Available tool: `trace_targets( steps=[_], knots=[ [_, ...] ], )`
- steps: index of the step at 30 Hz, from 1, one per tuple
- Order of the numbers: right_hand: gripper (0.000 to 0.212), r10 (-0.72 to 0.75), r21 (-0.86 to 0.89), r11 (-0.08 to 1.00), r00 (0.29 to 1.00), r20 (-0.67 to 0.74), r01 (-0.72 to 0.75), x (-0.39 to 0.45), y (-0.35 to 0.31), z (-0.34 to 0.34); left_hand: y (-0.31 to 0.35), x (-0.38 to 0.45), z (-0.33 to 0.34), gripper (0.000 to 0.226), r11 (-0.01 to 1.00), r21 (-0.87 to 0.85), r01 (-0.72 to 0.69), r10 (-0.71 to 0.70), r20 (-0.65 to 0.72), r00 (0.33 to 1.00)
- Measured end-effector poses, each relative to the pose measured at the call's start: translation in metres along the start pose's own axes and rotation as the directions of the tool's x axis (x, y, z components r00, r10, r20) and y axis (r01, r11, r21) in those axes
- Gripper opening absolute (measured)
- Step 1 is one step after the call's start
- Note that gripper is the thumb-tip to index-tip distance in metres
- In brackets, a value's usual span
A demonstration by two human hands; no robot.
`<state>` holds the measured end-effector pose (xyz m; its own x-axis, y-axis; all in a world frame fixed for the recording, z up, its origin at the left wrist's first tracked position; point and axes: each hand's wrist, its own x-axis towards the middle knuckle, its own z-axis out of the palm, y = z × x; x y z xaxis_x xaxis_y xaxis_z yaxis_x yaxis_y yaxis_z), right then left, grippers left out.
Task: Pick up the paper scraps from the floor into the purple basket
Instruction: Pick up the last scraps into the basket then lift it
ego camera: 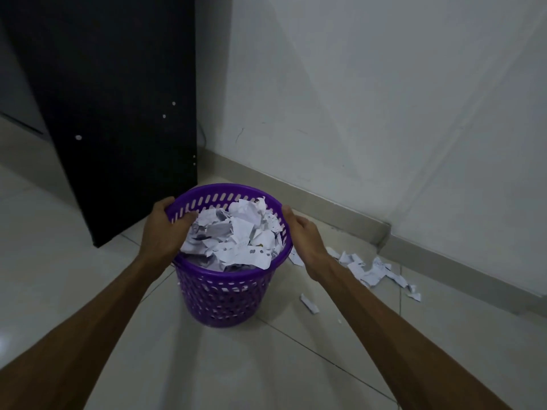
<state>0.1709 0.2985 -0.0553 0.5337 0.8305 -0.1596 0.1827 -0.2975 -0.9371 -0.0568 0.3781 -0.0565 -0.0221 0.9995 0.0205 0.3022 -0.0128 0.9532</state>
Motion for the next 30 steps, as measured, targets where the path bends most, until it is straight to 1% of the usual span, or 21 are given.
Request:
trace_targets(
  steps=[2,4,8,10,14,18,21,24,27,30],
  knots=[
    [0.052,-0.039,0.043,0.998,0.999,0.026,0.038,-0.002,0.002,0.001,0.003,-0.001,0.001,0.066,0.997,-0.064,0.031,-0.031,0.001,1.000],
    [0.045,-0.049,0.076,0.996,0.998,0.038,0.046,-0.003,0.003,0.001,0.004,-0.002,-0.001,0.066,0.994,-0.097,0.042,-0.042,0.004,0.999],
    [0.041,-0.032,0.173,0.985,0.999,0.039,0.025,-0.004,0.006,-0.009,0.011,-0.005,0.003,0.063,0.995,-0.100,0.008,-0.006,0.023,1.000],
    [0.038,-0.039,0.209,0.977,0.999,0.015,0.035,-0.004,0.007,-0.023,0.020,-0.008,0.011,0.060,0.995,-0.097,-0.015,0.020,0.044,0.999],
    [0.039,-0.049,0.218,0.974,0.998,-0.035,0.056,-0.009,0.004,-0.059,0.046,-0.017,0.034,0.055,0.990,-0.128,-0.056,0.068,0.093,0.993],
    [0.032,-0.038,0.245,0.967,0.992,-0.123,0.068,-0.016,0.002,-0.107,0.071,-0.030,0.068,0.053,0.983,-0.165,-0.076,0.103,0.164,0.981],
    [0.032,-0.009,0.249,0.966,0.977,-0.211,0.063,-0.019,0.006,-0.150,0.093,-0.046,0.104,0.051,0.975,-0.202,-0.090,0.132,0.207,0.969],
    [0.028,0.005,0.250,0.966,0.955,-0.297,0.073,-0.027,0.012,-0.194,0.111,-0.067,0.142,0.049,0.967,-0.230,-0.106,0.165,0.254,0.953],
    [0.031,0.018,0.251,0.964,0.926,-0.378,0.083,-0.038,0.027,-0.242,0.126,-0.094,0.186,0.051,0.960,-0.259,-0.102,0.186,0.323,0.928],
    [0.027,0.015,0.245,0.963,0.882,-0.472,0.115,-0.051,0.048,-0.284,0.140,-0.121,0.226,0.051,0.951,-0.291,-0.104,0.213,0.373,0.903]
  ],
)
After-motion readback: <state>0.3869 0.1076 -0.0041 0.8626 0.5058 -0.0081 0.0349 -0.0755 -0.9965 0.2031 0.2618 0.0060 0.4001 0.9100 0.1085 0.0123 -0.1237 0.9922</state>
